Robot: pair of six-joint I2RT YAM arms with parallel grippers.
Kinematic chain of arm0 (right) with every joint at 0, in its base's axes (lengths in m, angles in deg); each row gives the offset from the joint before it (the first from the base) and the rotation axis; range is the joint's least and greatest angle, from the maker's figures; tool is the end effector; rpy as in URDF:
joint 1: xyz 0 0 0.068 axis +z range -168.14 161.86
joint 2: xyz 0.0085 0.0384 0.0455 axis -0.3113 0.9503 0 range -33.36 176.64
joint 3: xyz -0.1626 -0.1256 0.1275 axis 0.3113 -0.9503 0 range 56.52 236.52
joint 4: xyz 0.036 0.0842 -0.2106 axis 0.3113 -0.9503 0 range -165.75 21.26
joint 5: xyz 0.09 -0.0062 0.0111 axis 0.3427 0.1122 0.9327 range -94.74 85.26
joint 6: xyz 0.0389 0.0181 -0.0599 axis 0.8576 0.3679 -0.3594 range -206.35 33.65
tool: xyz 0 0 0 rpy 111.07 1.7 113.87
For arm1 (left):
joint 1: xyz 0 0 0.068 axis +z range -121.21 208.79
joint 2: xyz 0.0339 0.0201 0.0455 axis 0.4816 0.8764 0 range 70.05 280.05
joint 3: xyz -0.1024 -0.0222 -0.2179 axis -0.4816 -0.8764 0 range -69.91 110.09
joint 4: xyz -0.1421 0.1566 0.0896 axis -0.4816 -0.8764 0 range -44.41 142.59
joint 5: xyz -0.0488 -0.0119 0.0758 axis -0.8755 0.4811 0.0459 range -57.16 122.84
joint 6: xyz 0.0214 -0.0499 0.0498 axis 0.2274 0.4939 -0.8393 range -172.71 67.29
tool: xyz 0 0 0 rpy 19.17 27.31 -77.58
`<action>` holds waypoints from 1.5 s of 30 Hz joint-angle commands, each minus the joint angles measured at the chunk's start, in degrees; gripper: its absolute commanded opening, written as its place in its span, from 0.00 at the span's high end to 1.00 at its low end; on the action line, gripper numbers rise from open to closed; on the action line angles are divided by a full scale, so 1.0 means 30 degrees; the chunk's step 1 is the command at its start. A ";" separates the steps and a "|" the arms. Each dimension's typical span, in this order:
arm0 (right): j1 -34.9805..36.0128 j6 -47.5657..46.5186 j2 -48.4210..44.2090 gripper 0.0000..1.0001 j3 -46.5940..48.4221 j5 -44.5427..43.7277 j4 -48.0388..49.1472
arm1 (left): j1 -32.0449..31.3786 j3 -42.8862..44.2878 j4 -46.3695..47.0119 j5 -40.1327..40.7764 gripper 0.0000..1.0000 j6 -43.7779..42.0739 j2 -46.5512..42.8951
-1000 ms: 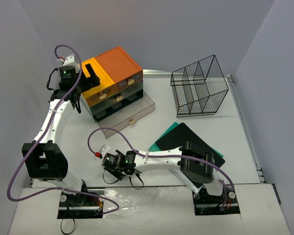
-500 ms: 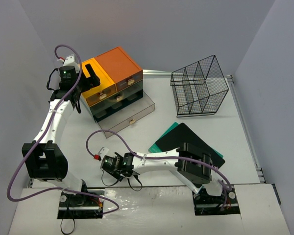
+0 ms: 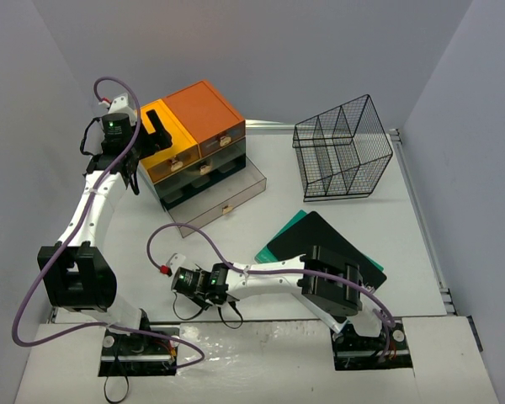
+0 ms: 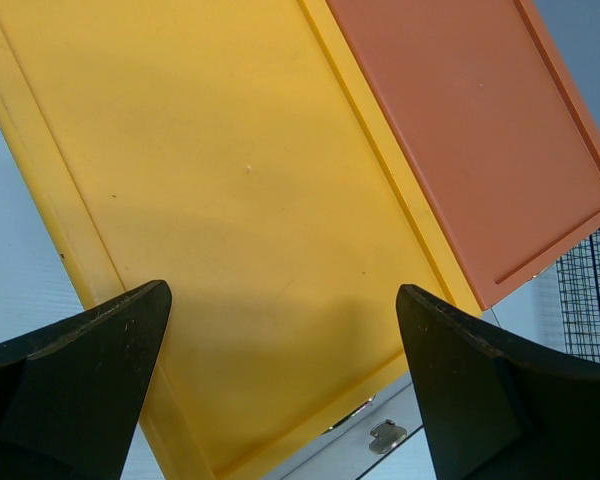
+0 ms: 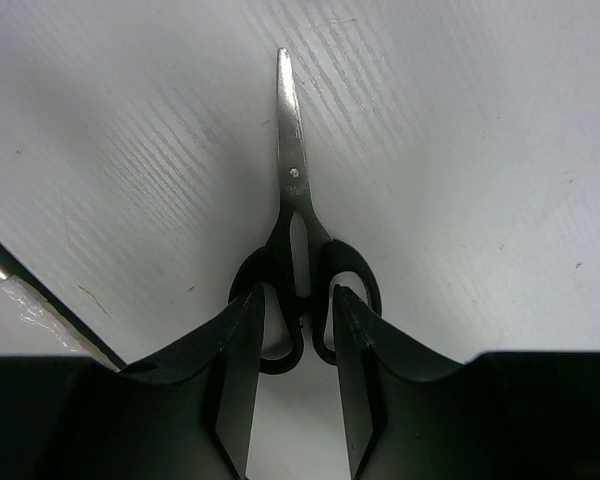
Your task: Organize the desk
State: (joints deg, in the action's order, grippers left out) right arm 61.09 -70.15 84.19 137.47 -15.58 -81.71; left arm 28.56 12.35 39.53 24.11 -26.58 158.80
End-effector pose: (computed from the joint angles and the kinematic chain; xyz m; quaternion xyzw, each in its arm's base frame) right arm 0.0897 0.4098 0.1392 -0.4605 0.8135 0.1949 0.2970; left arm 0.3582 -0.0108 0.3360 -0.1397 0.8036 -0.1917 0.5458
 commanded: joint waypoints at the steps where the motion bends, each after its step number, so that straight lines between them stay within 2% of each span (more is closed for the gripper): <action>1: -0.0070 0.0389 0.0277 0.69 -0.0221 0.0569 -0.0058 | 0.1000 -0.0525 -0.4524 0.1782 0.03 -0.0272 0.0637; 17: -0.2011 0.3510 -0.0410 0.68 -0.2065 0.2846 0.0898 | 0.0985 -0.0437 -0.4524 0.1797 0.03 -0.0331 0.0763; 20: -0.2137 0.3715 -0.0574 0.74 -0.2042 0.2852 0.0888 | 0.0985 -0.0442 -0.4519 0.1768 0.03 -0.0326 0.0802; 26: -0.2354 0.3616 -0.1251 0.99 -0.1660 0.2257 0.0590 | 0.1012 -0.0466 -0.4496 0.1825 0.03 -0.0331 0.0796; 45: -0.2441 0.2281 -0.4110 1.00 0.1691 -0.0482 -0.2908 | 0.0985 -0.0554 -0.4466 0.1770 0.03 -0.0156 0.0739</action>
State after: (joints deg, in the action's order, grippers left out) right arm 54.27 -61.27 79.22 137.08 -12.83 -86.77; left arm 28.56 12.48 39.38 24.09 -26.71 158.87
